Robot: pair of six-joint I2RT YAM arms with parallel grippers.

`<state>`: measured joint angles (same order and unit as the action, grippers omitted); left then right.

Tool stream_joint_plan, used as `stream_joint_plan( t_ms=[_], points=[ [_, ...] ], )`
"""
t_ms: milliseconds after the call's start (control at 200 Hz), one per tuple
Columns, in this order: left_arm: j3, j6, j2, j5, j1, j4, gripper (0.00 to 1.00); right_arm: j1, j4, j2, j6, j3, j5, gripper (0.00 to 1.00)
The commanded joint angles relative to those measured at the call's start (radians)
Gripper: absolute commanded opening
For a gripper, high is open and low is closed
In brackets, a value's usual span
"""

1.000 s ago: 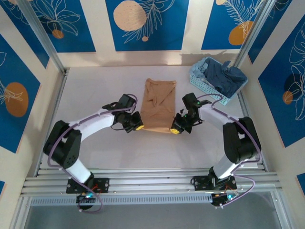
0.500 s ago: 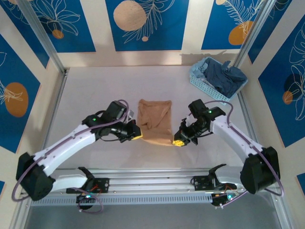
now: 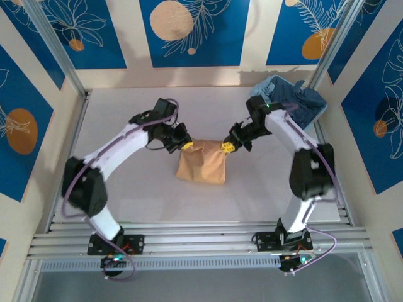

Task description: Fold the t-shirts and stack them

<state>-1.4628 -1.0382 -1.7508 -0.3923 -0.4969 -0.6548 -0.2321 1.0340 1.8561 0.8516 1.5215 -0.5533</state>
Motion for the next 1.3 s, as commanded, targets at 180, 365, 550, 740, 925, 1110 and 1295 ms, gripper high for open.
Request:
stream_joint_plan(
  t_ms=[180, 365, 550, 740, 925, 1110, 1295],
  points=[
    [-0.48, 0.115, -0.414, 0.022, 0.092, -0.193, 0.43, 0.073, 0.074, 0.438, -0.082, 0.536, 0.101, 0.68],
    [-0.357, 0.089, -0.254, 0.137, 0.078, -0.216, 0.54, 0.081, 0.142, 0.379, -0.16, 0.62, 0.191, 0.77],
    [-0.008, -0.041, -0.011, 0.087, 0.0, -0.069, 0.49, 0.069, -0.073, 0.036, -0.127, 0.139, 0.195, 0.58],
    [0.286, -0.401, 0.123, 0.048, -0.148, 0.158, 0.48, 0.013, -0.284, -0.289, -0.026, -0.301, 0.186, 0.55],
    [0.514, -0.879, 0.153, 0.156, -0.313, 0.497, 0.54, -0.004, -0.284, -0.394, -0.003, -0.448, 0.146, 0.55],
    [0.524, -0.997, 0.102, 0.315, -0.368, 0.637, 0.62, 0.007, -0.252, -0.428, -0.055, -0.471, 0.133, 0.57],
    [0.508, -1.083, 0.075, 0.403, -0.4, 0.681, 0.59, 0.017, -0.365, -0.371, -0.013, -0.488, 0.085, 0.46]
  ],
)
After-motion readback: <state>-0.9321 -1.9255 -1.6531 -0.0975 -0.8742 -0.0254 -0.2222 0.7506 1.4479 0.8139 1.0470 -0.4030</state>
